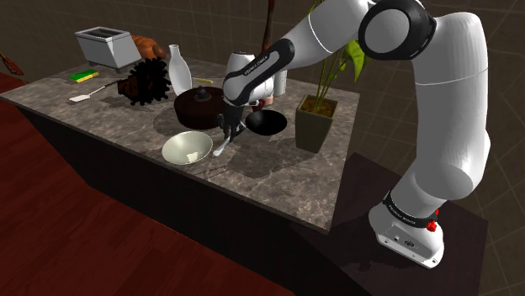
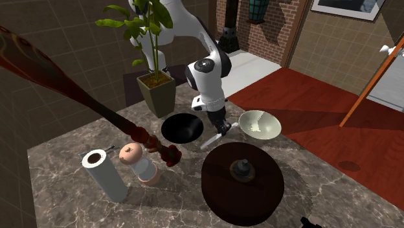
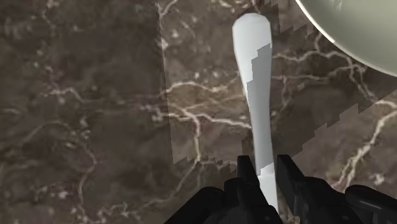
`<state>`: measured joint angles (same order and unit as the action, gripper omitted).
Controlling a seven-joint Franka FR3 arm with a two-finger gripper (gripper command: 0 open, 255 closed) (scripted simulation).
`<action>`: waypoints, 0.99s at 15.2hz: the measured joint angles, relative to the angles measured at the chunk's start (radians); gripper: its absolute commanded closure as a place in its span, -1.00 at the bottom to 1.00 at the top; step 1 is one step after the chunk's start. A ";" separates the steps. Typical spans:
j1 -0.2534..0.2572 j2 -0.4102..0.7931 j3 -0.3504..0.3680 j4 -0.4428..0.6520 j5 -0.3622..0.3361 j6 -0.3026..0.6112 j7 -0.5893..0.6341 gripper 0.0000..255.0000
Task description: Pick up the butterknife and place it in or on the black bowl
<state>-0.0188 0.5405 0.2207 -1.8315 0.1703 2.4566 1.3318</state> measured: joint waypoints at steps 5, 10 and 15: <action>-0.003 -0.043 0.002 0.001 0.002 -0.046 0.008 1.00; -0.006 -0.081 0.003 0.016 0.002 -0.097 0.017 1.00; -0.007 -0.116 0.005 0.035 0.002 -0.150 0.028 1.00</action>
<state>-0.0260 0.4243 0.2253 -1.7969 0.1720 2.3068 1.3594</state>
